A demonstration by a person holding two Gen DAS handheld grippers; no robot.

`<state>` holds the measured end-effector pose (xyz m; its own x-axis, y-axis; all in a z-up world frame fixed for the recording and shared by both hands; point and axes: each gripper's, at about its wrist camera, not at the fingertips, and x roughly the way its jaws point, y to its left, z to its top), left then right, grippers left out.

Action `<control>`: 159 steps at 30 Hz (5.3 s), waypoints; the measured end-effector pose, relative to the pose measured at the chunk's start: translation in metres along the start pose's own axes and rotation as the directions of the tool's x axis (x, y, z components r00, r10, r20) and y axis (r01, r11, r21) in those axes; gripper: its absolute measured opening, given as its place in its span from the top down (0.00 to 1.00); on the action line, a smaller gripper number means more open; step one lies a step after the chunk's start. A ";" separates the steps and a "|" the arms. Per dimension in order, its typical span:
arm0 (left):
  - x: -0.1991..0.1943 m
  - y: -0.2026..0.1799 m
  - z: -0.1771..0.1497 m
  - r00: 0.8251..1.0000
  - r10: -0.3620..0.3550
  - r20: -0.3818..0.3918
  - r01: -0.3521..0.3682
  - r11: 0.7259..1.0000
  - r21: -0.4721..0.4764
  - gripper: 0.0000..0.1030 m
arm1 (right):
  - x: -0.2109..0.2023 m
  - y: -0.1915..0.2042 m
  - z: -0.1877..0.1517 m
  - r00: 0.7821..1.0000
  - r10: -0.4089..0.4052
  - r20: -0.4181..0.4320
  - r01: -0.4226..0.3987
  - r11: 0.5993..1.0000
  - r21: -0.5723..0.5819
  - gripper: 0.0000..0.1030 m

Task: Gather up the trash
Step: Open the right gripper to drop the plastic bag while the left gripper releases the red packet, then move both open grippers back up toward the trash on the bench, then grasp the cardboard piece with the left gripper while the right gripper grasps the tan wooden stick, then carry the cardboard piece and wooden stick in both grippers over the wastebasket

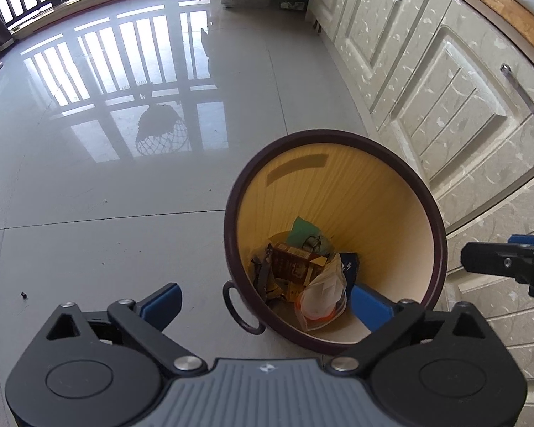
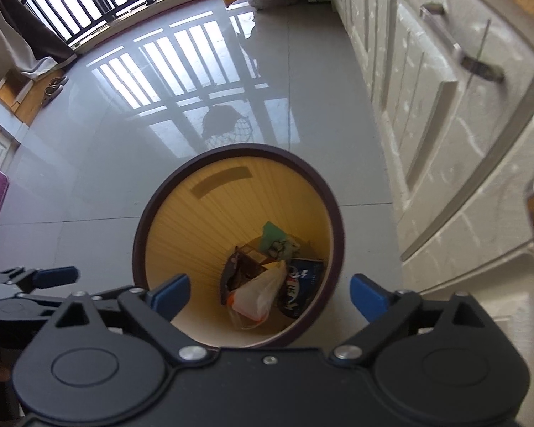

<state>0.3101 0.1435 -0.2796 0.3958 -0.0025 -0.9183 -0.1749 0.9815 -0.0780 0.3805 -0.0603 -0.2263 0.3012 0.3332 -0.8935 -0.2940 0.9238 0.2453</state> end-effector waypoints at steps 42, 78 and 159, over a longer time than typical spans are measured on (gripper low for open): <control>-0.187 -0.012 -0.031 0.965 0.046 0.259 -0.043 0.999 -0.019 0.00 | -0.176 0.033 -0.045 0.958 -0.099 0.269 0.127 0.988 -0.092 0.02; -0.273 -0.206 -0.001 0.711 -0.316 0.628 0.141 0.940 0.312 0.00 | -0.337 -0.077 -0.069 0.603 -0.343 0.720 0.310 0.933 0.185 0.00; -0.158 -0.371 0.152 0.758 -0.402 0.514 0.127 0.864 0.487 0.41 | -0.268 -0.256 0.009 0.663 -0.417 0.622 0.132 0.883 0.450 0.74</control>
<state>0.4499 -0.1910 -0.0463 0.8337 -0.2976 -0.4652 0.3386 0.9409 0.0049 0.3836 -0.3849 -0.0459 0.8865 -0.0468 -0.4603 0.1889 0.9448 0.2677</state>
